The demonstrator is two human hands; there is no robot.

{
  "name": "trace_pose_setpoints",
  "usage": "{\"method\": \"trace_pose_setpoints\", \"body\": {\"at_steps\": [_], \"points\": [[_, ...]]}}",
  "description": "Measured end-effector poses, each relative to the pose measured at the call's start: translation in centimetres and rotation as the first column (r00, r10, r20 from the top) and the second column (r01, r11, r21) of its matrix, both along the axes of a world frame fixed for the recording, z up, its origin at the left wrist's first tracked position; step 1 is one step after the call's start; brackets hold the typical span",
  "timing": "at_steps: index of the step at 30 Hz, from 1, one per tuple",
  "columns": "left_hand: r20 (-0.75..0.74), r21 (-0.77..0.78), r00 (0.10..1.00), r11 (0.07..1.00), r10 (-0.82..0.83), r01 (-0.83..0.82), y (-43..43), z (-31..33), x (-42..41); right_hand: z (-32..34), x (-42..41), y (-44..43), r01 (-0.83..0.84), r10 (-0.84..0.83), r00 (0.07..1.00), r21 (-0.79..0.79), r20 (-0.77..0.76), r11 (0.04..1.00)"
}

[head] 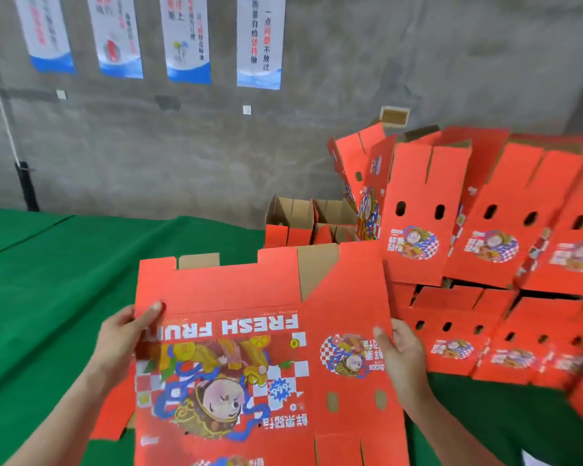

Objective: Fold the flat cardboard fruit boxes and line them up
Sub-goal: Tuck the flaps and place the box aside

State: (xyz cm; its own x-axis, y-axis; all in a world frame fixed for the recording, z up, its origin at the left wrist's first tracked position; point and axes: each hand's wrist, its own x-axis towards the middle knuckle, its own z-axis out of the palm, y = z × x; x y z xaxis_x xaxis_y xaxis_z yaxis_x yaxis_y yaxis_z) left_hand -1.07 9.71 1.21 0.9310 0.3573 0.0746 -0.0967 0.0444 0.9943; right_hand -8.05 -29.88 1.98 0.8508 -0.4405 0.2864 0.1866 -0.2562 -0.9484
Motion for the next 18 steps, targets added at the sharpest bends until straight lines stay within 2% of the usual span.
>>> {"method": "trace_pose_setpoints", "body": {"at_steps": [3,5,7,9,10,13,18], "points": [[0.105,-0.075,0.976,0.977,-0.191,0.199,-2.9,1.9,-1.4,0.8,-1.9,-2.8,0.051,-0.051,0.999,-0.018,-0.004,0.999],[0.172,-0.064,0.957,0.966,-0.235,0.249,-4.9,3.0,-2.5,1.7,-3.0,-3.8,0.152,-0.149,0.988,-0.151,0.032,0.977],[0.22,-0.002,0.944,0.967,-0.247,0.254,-7.1,3.9,-3.7,2.9,-3.9,-4.2,0.298,-0.244,0.953,-0.394,0.182,0.869],[0.279,0.019,0.926,0.965,-0.256,0.261,-9.4,4.6,-4.9,4.1,-4.4,-4.4,0.369,-0.194,0.921,-0.592,0.339,0.716],[0.307,0.013,0.917,0.964,-0.255,0.264,-10.4,4.9,-5.5,4.6,-4.6,-4.5,0.36,-0.138,0.92,-0.647,0.367,0.672],[0.369,-0.015,0.892,0.958,-0.261,0.287,-12.8,5.6,-7.0,6.4,-5.2,-4.8,0.189,-0.028,0.969,-0.667,0.245,0.721],[0.43,-0.029,0.869,0.959,-0.244,0.283,-15.7,6.0,-8.3,9.5,-5.6,-7.0,-0.036,0.012,0.999,-0.621,-0.043,0.783]]}}
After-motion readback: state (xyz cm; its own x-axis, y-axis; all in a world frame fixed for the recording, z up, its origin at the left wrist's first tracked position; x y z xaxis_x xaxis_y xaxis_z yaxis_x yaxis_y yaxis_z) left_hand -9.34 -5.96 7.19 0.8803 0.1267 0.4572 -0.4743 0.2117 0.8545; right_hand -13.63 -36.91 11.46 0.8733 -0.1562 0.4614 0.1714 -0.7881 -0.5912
